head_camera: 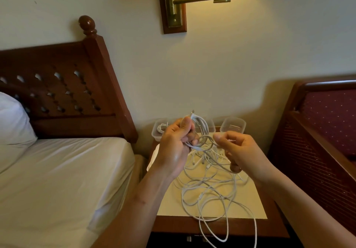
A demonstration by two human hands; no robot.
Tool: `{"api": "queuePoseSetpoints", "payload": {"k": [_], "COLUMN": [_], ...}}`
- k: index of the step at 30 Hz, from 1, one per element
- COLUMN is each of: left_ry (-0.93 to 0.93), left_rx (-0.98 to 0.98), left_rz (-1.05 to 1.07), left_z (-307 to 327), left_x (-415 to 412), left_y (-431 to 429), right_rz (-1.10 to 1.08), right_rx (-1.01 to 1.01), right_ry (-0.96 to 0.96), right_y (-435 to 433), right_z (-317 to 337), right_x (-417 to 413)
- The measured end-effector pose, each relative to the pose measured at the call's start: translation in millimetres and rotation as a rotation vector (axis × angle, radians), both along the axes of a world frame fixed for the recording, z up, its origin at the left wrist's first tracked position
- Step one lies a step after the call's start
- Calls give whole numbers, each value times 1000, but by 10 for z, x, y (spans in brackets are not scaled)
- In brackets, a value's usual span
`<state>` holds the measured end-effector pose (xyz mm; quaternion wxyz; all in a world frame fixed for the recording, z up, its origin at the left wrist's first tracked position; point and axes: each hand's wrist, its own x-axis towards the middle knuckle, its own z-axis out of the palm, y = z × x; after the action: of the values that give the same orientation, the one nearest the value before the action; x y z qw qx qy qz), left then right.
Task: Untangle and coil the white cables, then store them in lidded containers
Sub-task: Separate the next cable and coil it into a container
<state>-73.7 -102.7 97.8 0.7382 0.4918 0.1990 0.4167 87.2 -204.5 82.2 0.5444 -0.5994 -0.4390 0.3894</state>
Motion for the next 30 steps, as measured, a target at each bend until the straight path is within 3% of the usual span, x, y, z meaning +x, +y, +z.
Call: {"api": "queuePoseSetpoints", "payload": {"k": [5,7,8,11,13,17,22,24,27,30], "left_ry": [118,140,128,31,-41,-84,-53,-60,-19,84], "left_rx": [131,137,121,-8,-114,-171,-96,-105,-92,-63], "left_rz": [-1,13,14,16,22,27,36,20,5,-28], "left_z": [23,8,4,4,2,-2,-16,-35,-69,-127], "left_x": [26,31,32,-8,-38,11,15,-18,-58,-77], "left_y": [-15,-4,-3,17,36,21,9,18,32,43], "right_rz": [-212,-248,-245,-139,-67,-32,-108,-162,-312,-503], "right_rx": [269,297,277,297,348,318,116,-56,-205,70], "right_ry": [-476,-512,-408,185,414,668,742,667,309,-37], "right_y": [23,38,49,33,12,6,65,94,124,101], "right_z": [-34,-46,-53,-36,-48,-158,-242,-298,-341,-183], "right_x": [-103,-156,-165,-158,-163,-219,-46,48,123,137]}}
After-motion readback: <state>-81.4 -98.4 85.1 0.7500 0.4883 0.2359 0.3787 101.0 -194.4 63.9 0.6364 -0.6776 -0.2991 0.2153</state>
